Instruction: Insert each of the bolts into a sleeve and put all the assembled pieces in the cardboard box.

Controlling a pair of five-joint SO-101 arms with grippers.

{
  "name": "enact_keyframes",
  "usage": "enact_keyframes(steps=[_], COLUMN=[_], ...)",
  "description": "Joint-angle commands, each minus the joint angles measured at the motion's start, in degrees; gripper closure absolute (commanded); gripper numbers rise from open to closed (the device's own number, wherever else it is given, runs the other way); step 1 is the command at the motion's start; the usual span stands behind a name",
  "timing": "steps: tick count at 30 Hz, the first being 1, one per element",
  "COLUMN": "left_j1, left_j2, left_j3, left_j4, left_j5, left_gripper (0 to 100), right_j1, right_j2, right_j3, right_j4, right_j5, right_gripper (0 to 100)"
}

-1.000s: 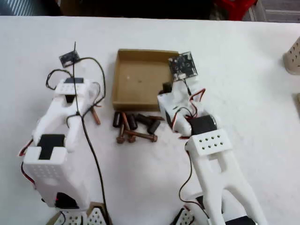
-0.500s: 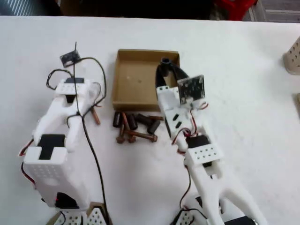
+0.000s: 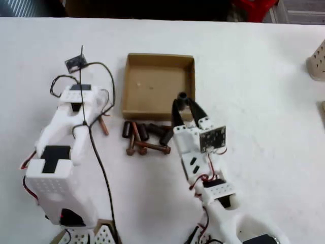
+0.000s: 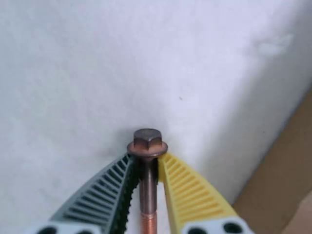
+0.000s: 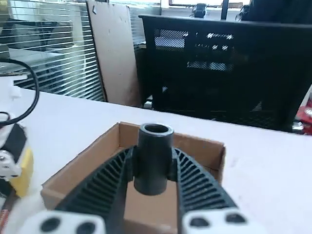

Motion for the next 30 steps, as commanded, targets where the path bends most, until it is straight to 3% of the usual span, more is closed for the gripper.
enact_keyframes(steps=[1, 7, 13, 22, 30], left_j1=[0.92, 0.92, 0.92, 0.92, 0.92], left_j2=[-3.56, -3.56, -3.56, -3.47, -3.47], left_j3=[-0.26, -0.18, -0.18, -0.18, -0.18], left_j4=[-1.93, -2.37, -2.29, -2.46, -2.46], left_j5=[-0.62, -0.62, -0.62, -0.62, -0.62], left_gripper=[98, 98, 98, 98, 98], right_j1=[-2.24, -4.97, -4.79, -9.19, -9.45], right_j2=[-2.15, -0.22, 16.31, 38.11, 41.63], right_j3=[-0.35, -1.67, -11.96, -13.45, -4.40], right_j4=[-1.71, -1.71, -3.30, -26.42, -38.11], right_j5=[-4.84, -5.45, -5.19, -5.10, -5.10], right_gripper=[98.3, 98.3, 98.3, 98.3, 98.3])
